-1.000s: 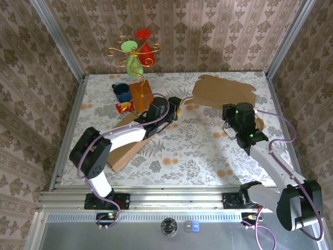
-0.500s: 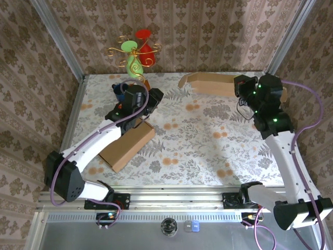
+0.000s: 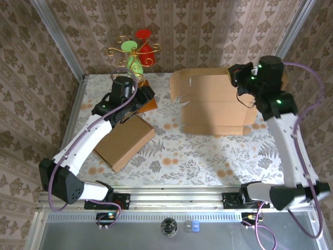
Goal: Fold the paper box
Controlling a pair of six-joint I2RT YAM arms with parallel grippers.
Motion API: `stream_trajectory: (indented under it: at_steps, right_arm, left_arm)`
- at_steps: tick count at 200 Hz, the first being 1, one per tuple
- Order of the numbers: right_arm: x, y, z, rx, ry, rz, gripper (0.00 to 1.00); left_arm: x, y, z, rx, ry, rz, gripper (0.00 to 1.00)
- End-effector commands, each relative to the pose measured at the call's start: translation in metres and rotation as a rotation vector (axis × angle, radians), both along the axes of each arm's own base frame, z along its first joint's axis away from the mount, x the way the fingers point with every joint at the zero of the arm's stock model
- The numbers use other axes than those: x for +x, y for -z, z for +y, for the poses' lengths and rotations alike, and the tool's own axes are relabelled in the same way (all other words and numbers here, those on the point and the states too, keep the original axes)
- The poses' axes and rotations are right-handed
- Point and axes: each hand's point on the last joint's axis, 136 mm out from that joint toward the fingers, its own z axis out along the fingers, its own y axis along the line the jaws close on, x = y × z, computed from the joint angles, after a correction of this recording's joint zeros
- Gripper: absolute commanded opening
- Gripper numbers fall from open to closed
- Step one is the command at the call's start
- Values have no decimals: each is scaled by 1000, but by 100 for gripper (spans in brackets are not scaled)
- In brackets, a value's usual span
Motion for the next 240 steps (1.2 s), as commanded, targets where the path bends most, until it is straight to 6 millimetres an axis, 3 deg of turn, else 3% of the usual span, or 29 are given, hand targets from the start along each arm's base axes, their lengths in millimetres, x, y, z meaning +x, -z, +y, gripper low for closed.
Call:
stream_trajectory:
  at_steps: [1,12,49,83,102,126,158,207,240]
  right_arm:
    - [34,47,9,58,-45,72,0]
    - [50,73,10,73,-53,110,0]
    - [82,120,21,21,-134,133,0]
    - [95,160,25,-4,-188,149,0]
    - [94,171,23,50,-170,170,0]
    - [85,147,12,115,-111,148,0]
    - [54,110,-7,237,-39,181,0]
    - [1,76,-21,355,22,236,0]
    - [-11,66,-21,438,47,226,0]
  left_arm:
    - [-9,-13,-14,39,132,-15,46]
    - [-12,-9,-16,54,160,1,46]
    - [-17,9,-18,68,177,42,46]
    - [-18,29,-23,99,210,74,45]
    - [-20,45,-25,118,221,108,44]
    - [-19,68,-13,94,157,155,43]
    - [-4,88,-4,18,99,170,42]
    - [37,104,-34,-104,99,149,44]
    - [66,111,-51,-184,89,115,50]
